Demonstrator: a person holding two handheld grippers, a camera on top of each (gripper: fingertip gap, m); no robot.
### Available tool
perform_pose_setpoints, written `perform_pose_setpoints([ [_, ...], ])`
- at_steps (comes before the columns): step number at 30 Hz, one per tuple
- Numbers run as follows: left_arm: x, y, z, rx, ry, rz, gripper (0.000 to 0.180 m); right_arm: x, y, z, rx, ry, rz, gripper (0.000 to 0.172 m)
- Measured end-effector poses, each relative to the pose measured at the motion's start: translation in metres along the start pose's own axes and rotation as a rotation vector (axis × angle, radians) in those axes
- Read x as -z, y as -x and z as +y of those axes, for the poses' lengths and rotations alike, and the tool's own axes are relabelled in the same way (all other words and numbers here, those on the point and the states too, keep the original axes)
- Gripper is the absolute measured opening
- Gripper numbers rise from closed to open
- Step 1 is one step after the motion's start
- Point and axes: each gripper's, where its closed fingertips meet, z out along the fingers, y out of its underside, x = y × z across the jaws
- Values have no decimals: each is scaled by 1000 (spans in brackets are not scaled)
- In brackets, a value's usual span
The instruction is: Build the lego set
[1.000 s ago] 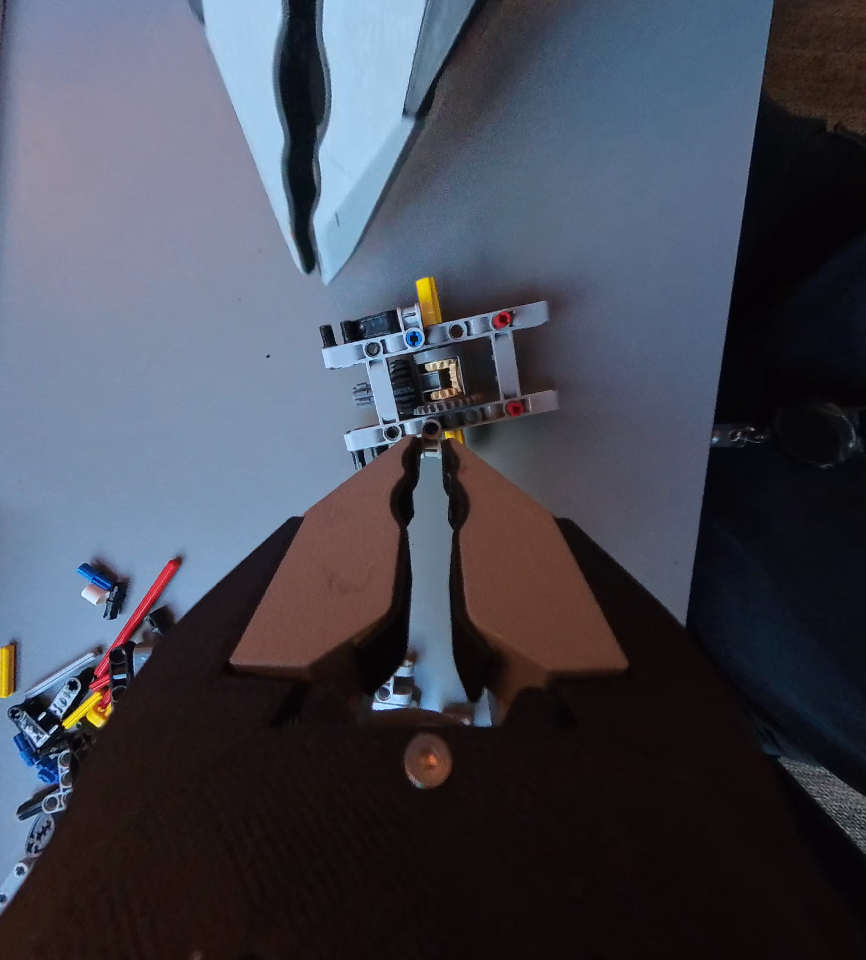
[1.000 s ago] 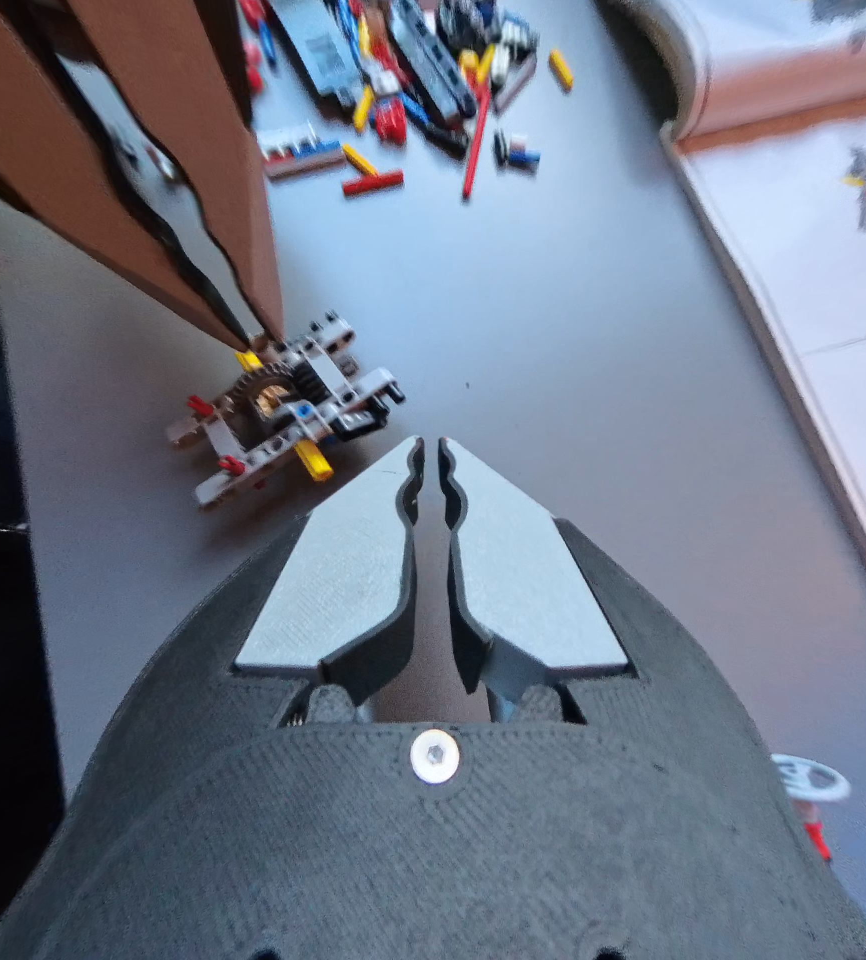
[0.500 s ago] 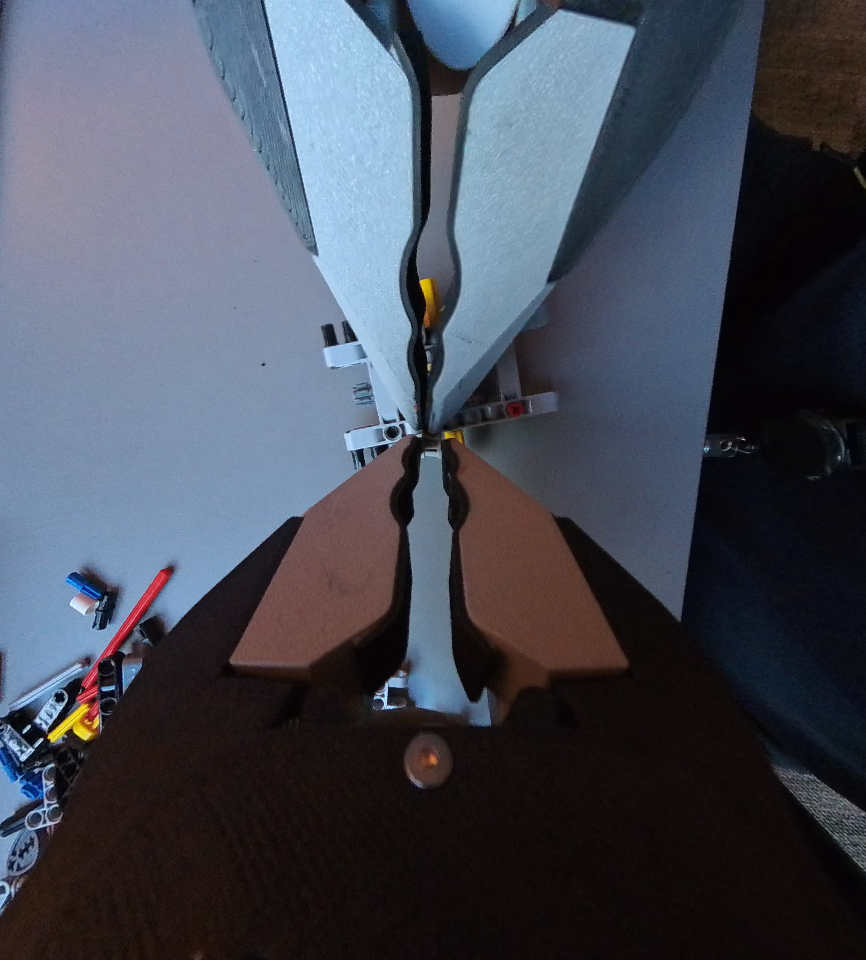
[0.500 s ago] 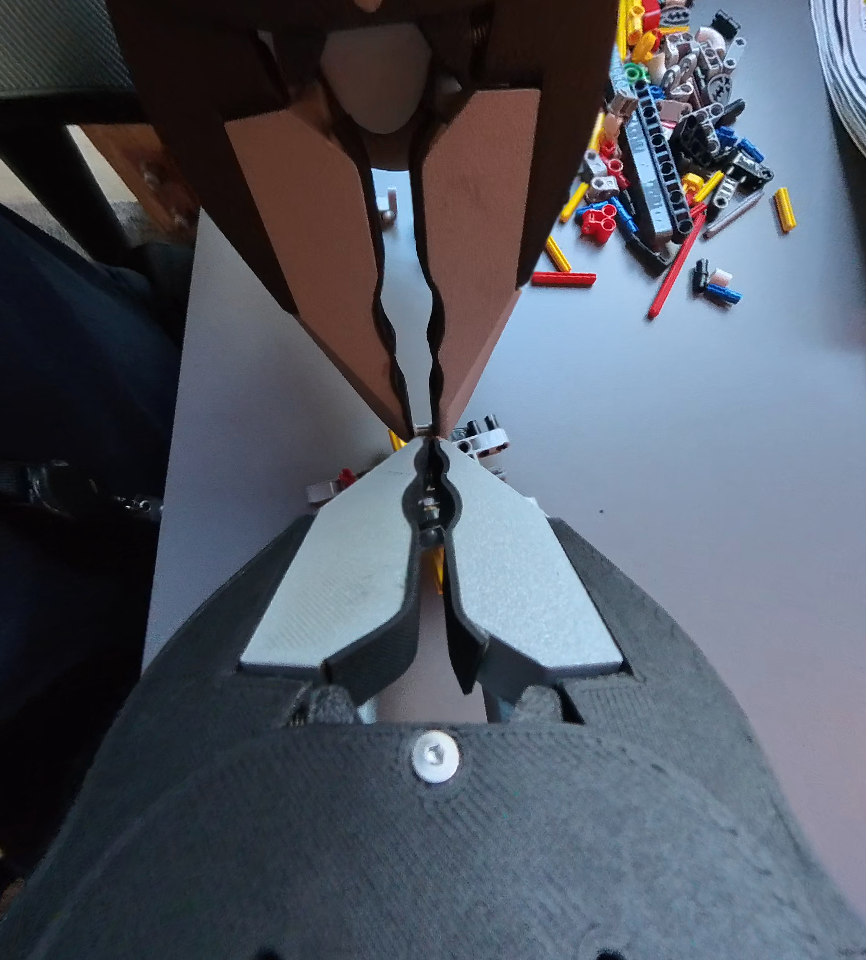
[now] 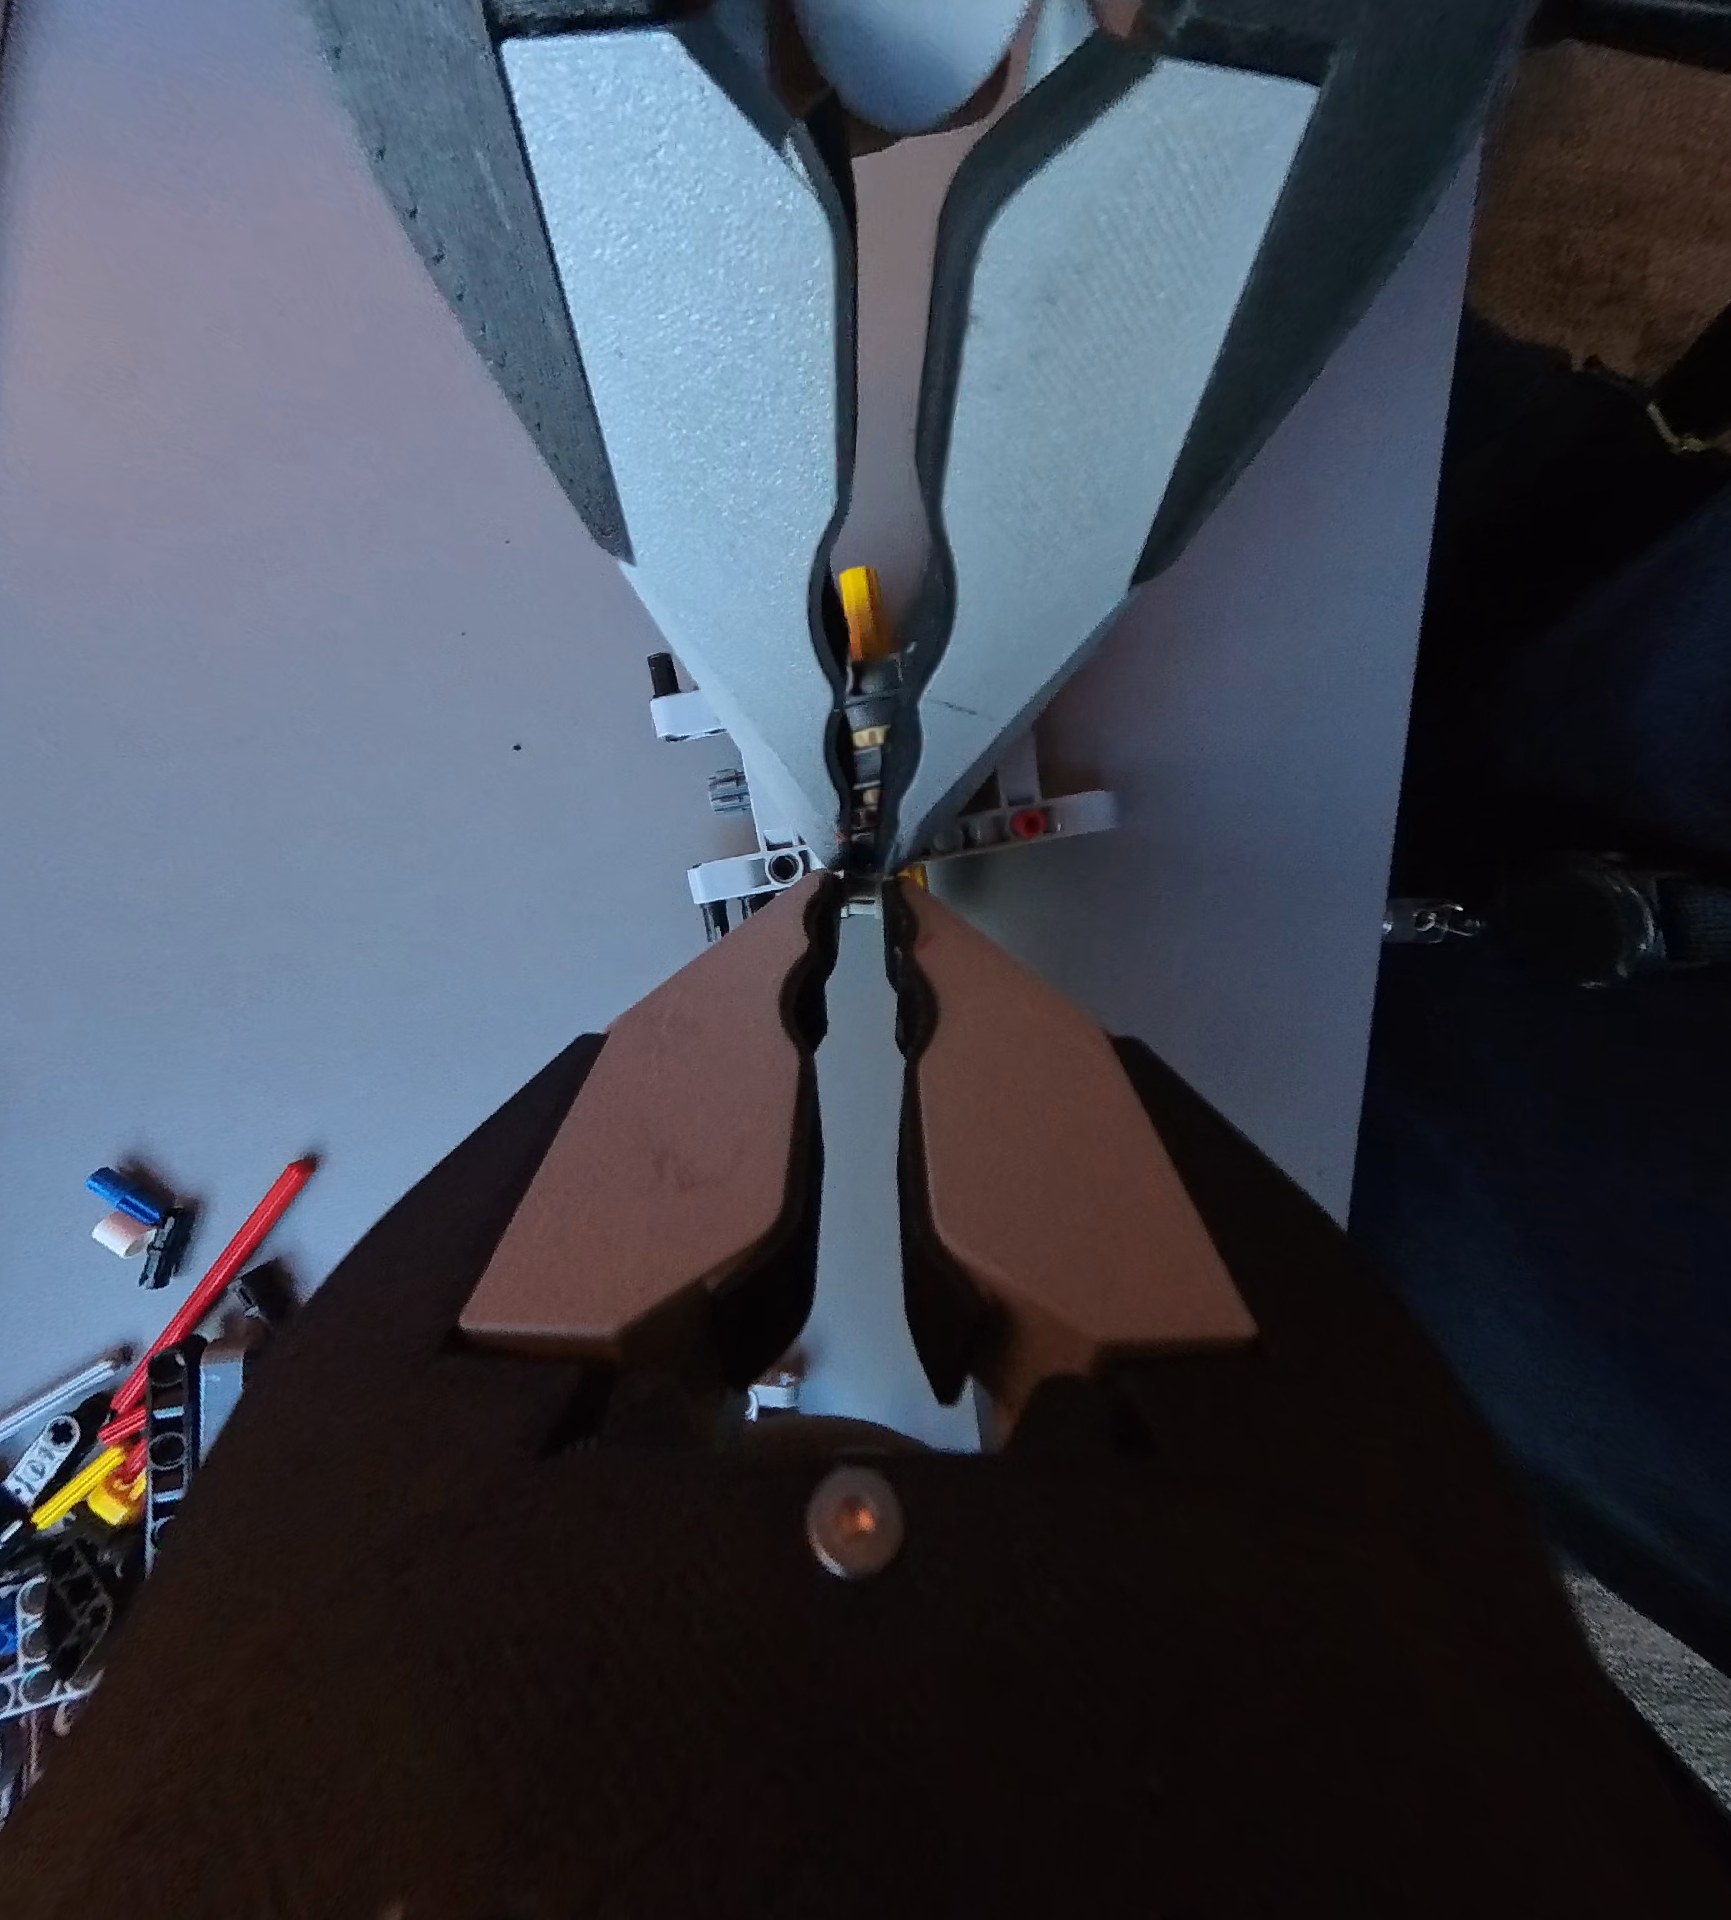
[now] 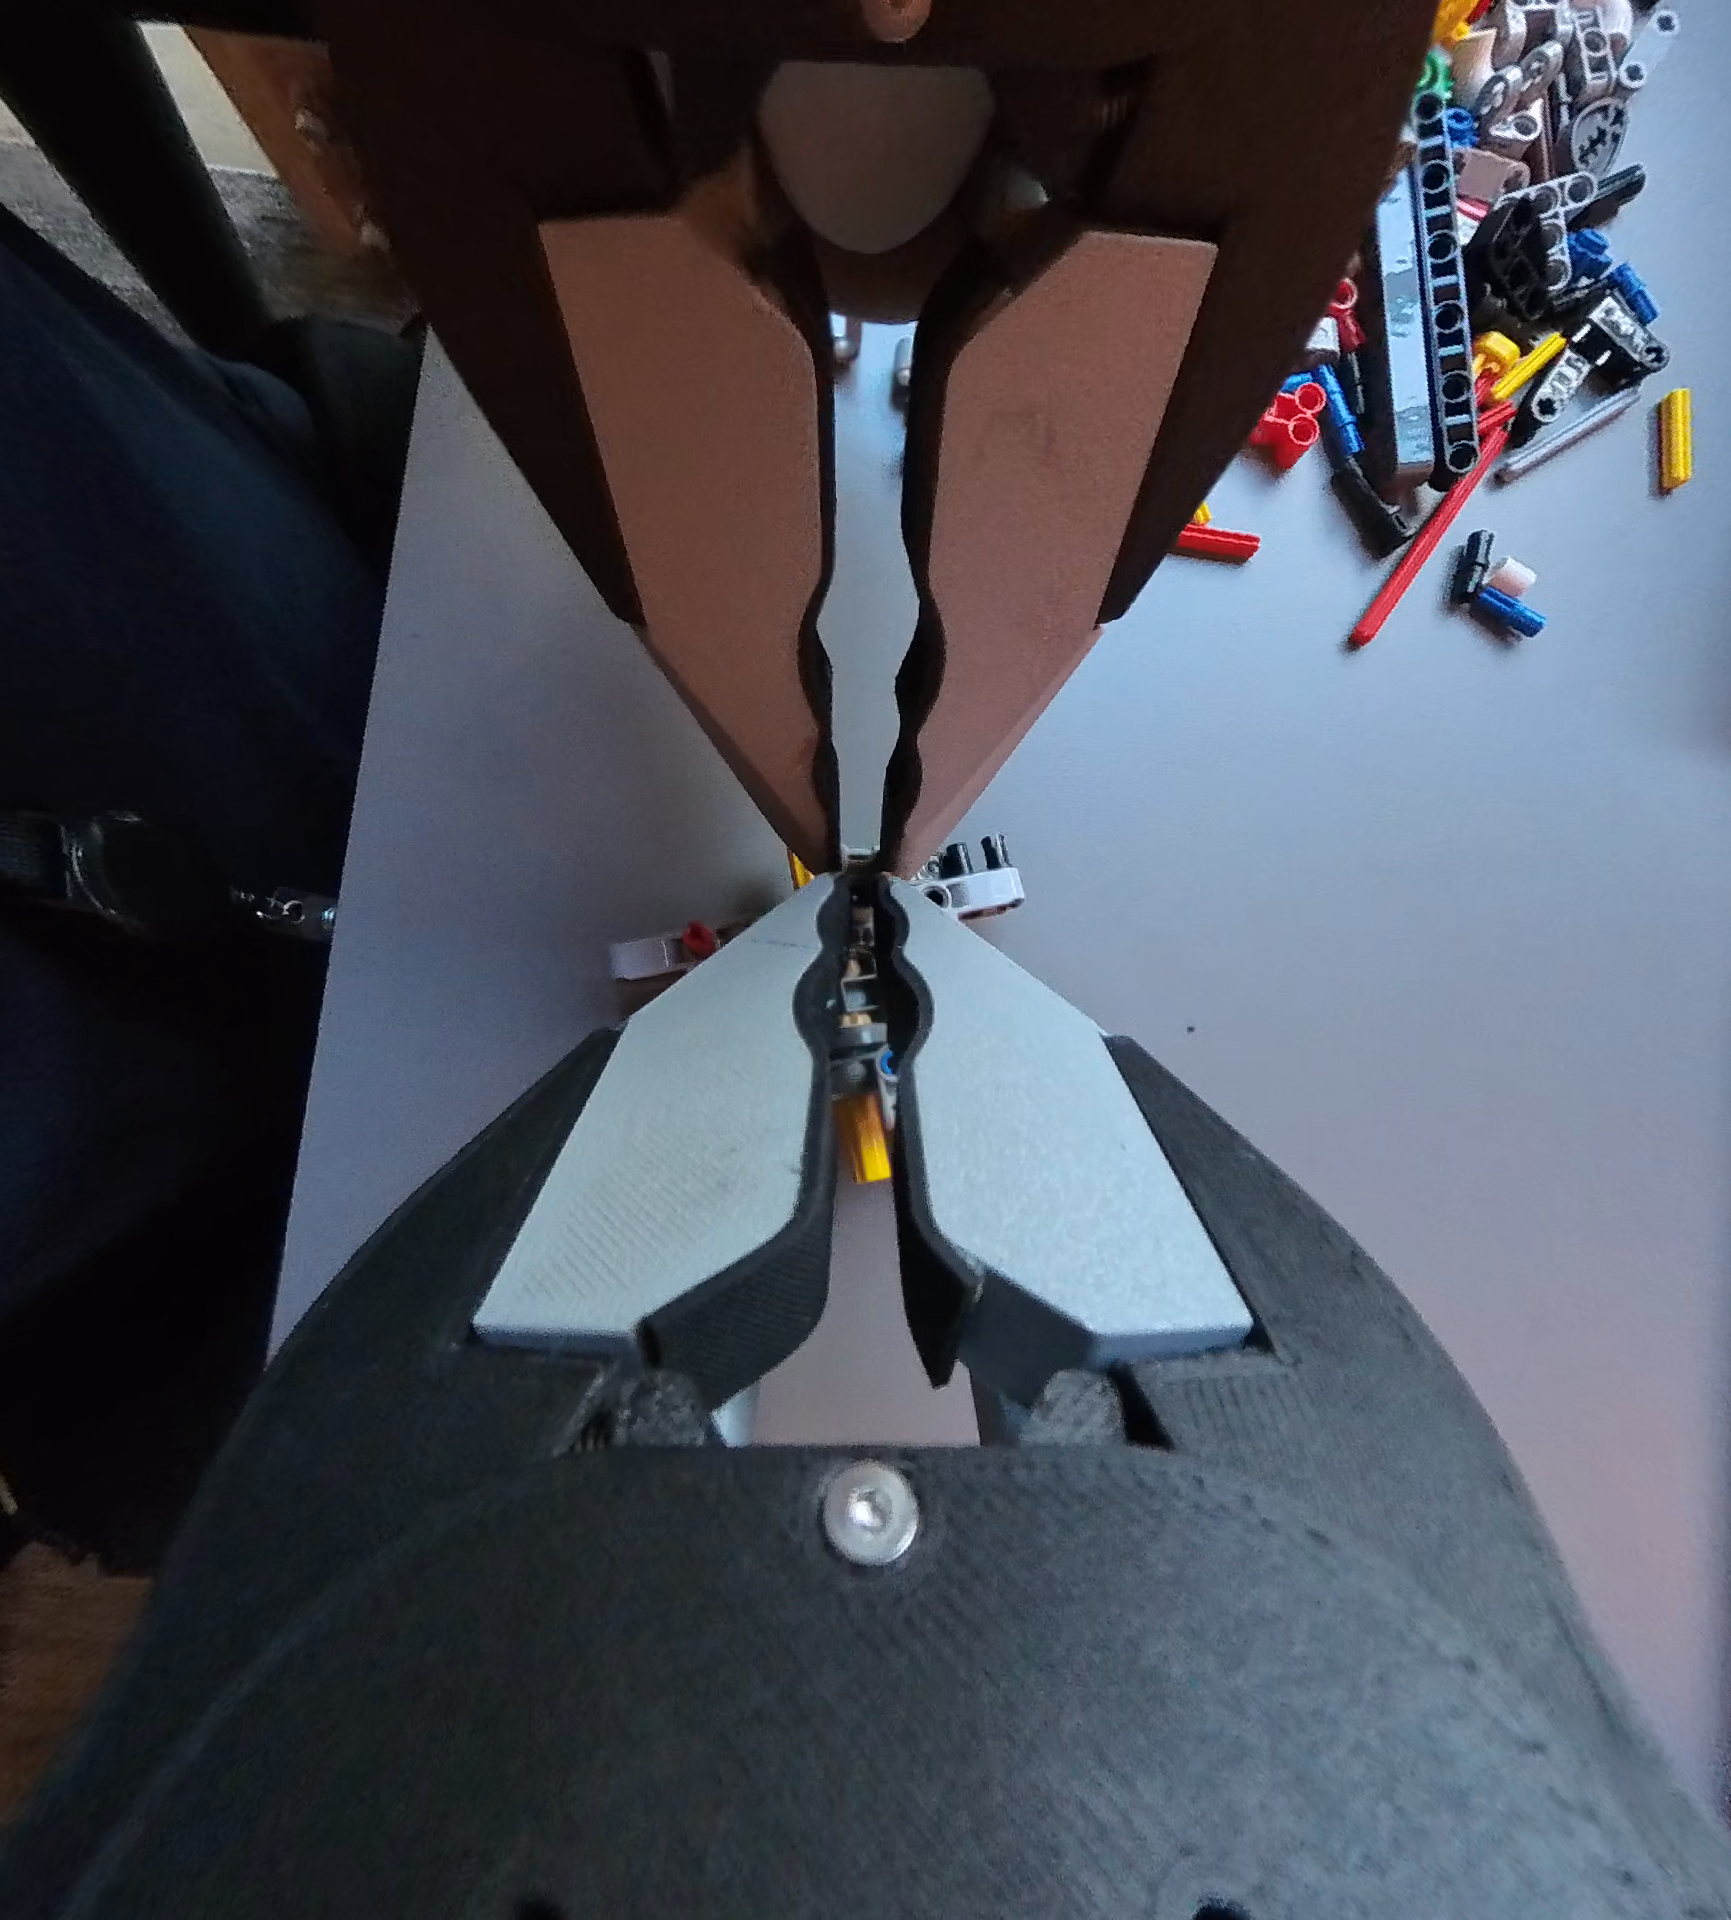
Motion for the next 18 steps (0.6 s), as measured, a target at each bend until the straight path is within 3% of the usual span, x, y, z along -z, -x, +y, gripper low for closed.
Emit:
perform_pose_setpoints([
  [9,0,-2,-1,1,-10,3,5,0,1,2,43,52,-2,0],
  [11,0,-3,-2,2,-12,2,6,1,-2,2,42,66,1,7],
  [18,0,-2,-1,14,-26,2,5,0,3,3,55,86,-30,3],
])
